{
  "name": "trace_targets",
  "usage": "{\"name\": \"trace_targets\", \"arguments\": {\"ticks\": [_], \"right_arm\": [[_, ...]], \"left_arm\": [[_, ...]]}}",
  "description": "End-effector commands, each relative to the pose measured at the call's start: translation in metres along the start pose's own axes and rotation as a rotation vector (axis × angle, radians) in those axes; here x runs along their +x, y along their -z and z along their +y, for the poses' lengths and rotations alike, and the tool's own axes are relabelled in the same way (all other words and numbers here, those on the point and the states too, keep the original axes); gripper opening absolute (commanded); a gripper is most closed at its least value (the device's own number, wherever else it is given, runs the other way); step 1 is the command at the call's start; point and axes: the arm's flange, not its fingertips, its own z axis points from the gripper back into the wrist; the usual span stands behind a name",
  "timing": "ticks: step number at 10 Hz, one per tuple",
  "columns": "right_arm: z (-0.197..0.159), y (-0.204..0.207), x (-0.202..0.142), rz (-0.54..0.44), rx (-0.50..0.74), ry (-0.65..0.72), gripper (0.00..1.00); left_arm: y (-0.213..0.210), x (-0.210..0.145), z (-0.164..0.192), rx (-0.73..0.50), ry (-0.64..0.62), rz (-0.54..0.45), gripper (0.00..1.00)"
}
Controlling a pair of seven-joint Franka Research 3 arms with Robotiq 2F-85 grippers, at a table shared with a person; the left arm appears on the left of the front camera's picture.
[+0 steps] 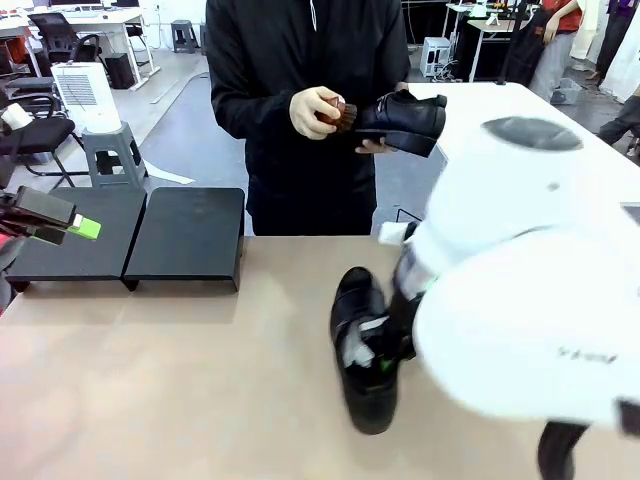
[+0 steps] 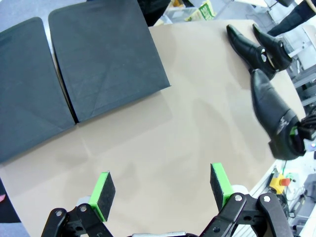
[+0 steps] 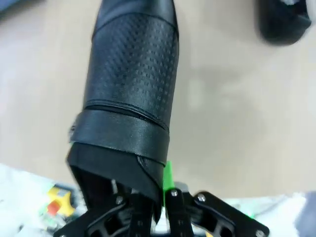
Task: Organize the shoes by placing them on the stand.
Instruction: Pick up one Shoe and place it in the middle of the table.
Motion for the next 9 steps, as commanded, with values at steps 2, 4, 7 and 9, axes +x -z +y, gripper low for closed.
{"name": "trace_targets", "arguments": {"ticks": [2, 4, 7, 9], "right_arm": [[0.048, 0.04, 0.013, 0.025, 0.044, -0.04, 0.0], [0.057, 0.062, 0.011, 0.036, 0.028, 0.015, 0.0], [0.049, 0.089, 0.015, 0.075, 0.038, 0.038, 0.04], [0.041, 0.097, 0.02, 0.101, 0.047, 0.029, 0.42]], "left_arm": [[0.0, -0.001, 0.002, -0.023, 0.009, -0.013, 1.0], [0.0, -0.001, 0.002, -0.023, 0.009, -0.013, 1.0], [0.0, -0.001, 0.002, -0.023, 0.009, -0.013, 1.0], [0.0, -0.001, 0.002, -0.023, 0.009, -0.013, 1.0]]}}
